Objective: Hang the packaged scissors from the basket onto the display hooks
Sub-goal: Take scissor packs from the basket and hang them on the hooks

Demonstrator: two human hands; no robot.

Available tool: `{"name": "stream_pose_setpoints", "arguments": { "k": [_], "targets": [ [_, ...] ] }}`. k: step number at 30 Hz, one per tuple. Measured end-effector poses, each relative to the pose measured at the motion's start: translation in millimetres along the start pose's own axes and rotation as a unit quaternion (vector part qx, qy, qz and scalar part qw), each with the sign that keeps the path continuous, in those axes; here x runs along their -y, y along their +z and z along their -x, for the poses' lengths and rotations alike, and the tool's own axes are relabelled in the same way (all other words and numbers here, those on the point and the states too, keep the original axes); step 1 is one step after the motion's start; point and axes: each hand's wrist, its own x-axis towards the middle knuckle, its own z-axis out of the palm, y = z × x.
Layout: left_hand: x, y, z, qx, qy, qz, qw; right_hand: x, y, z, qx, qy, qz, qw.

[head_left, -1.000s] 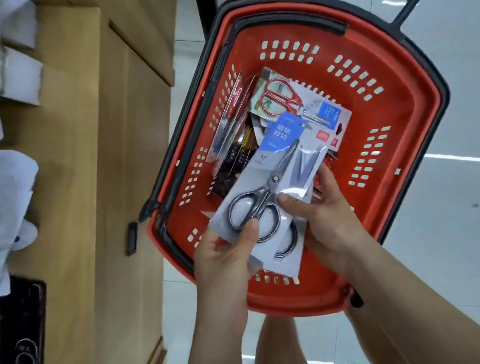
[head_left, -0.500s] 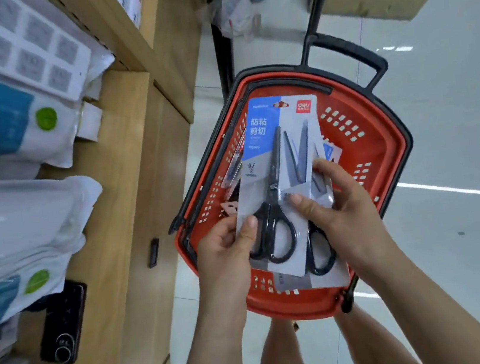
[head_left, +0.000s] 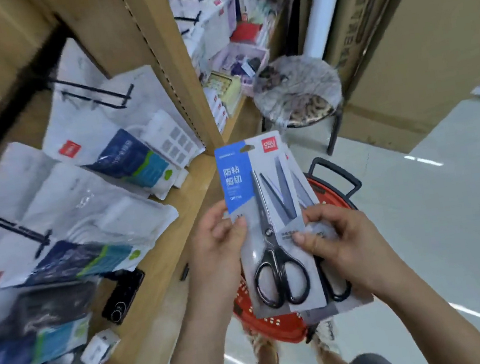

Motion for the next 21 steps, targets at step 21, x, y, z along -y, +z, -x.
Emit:
{"name": "stream_pose_setpoints", "arguments": {
  "k": [21],
  "targets": [
    [-149, -113, 209, -0.333, 0.189, 0.164, 0.909, 194, 70, 104, 0.284, -0.189, -0.027, 0.940]
  ]
}}
